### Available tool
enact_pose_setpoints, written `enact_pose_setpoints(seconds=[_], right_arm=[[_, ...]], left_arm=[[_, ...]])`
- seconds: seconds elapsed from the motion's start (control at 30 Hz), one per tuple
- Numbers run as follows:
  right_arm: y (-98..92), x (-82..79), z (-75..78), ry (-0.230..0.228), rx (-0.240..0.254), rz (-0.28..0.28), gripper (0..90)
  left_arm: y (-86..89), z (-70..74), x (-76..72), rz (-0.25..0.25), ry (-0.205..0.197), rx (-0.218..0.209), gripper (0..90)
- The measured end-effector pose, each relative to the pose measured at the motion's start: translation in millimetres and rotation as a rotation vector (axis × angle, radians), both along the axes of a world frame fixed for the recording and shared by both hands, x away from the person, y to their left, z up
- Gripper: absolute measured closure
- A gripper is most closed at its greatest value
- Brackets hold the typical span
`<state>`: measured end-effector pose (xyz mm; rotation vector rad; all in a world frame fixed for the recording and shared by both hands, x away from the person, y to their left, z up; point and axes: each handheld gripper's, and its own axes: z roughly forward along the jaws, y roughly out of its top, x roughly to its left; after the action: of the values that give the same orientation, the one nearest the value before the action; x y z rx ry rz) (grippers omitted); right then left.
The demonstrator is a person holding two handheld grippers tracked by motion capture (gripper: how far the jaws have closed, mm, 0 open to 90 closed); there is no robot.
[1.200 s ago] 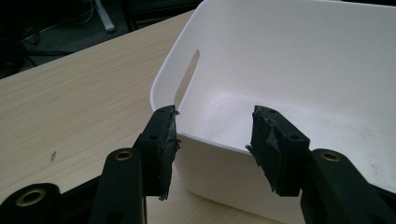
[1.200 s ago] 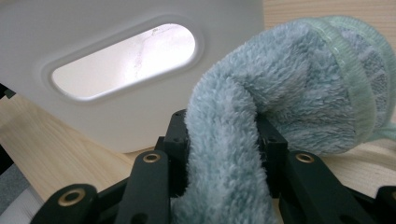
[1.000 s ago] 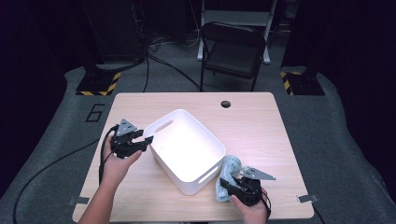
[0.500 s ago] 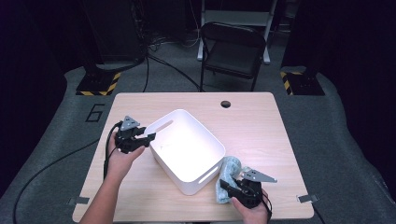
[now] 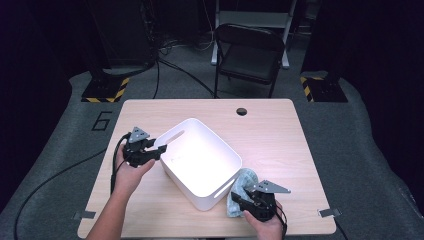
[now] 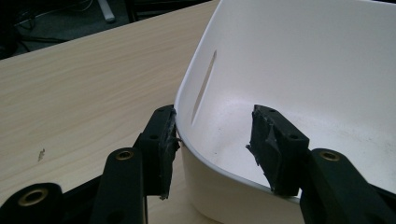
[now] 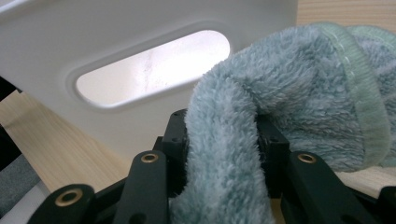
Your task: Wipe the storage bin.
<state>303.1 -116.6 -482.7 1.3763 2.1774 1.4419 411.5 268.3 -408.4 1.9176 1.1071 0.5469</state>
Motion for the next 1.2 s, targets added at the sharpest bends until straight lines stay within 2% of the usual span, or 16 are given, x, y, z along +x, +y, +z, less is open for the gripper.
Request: enact_pose_setpoints(seconds=[0.1,0.27,0.43,0.5,0.6,0.63,0.7,0.77,0.9,0.97,1.13,1.2], right_arm=[[-2.0,1.4,0.2,-0.003,-0.004,-0.001,63.2],[-2.5,1.7,0.1,0.001,-0.001,-0.004,63.2],[-3.7,3.2,-0.3,0.001,-0.002,-0.003,63.3],[-4.2,3.8,-0.8,-0.002,-0.004,-0.007,63.3],[-4.7,4.3,-1.6,-0.004,-0.009,-0.008,63.3],[-4.7,4.5,-2.0,-0.003,-0.010,-0.010,63.3],[-5.0,4.6,-2.9,0.002,-0.011,-0.007,63.3],[-4.5,4.9,-3.9,0.006,-0.015,-0.008,63.3],[-4.0,6.3,-6.0,0.007,-0.018,-0.010,63.3],[-4.1,7.0,-7.1,0.009,-0.018,-0.010,63.3],[-4.4,8.1,-10.2,0.033,-0.037,-0.014,60.2],[-4.3,8.2,-12.1,0.038,-0.058,-0.012,59.0]], left_arm=[[1.6,0.2,-6.8,0.005,0.005,-0.005,51.0],[3.4,-1.0,-19.9,0.032,0.011,-0.039,50.8],[1.4,0.7,-30.7,0.051,0.016,-0.013,49.9],[2.6,0.1,-35.2,0.053,0.021,-0.029,49.6],[6.2,-2.0,-41.2,0.064,0.025,-0.086,49.6],[7.0,-2.4,-42.0,0.067,0.023,-0.092,49.6],[8.3,-0.6,-40.5,0.052,0.038,-0.087,49.6],[8.9,-0.7,-36.6,0.046,0.035,-0.066,50.8],[6.7,-7.7,-25.3,0.018,0.040,-0.039,49.1],[5.1,-10.2,-21.4,-0.001,0.047,-0.049,50.6],[2.1,-9.7,-24.6,0.010,0.037,-0.020,54.7],[2.6,-9.4,-27.8,0.018,0.039,-0.024,55.7]])
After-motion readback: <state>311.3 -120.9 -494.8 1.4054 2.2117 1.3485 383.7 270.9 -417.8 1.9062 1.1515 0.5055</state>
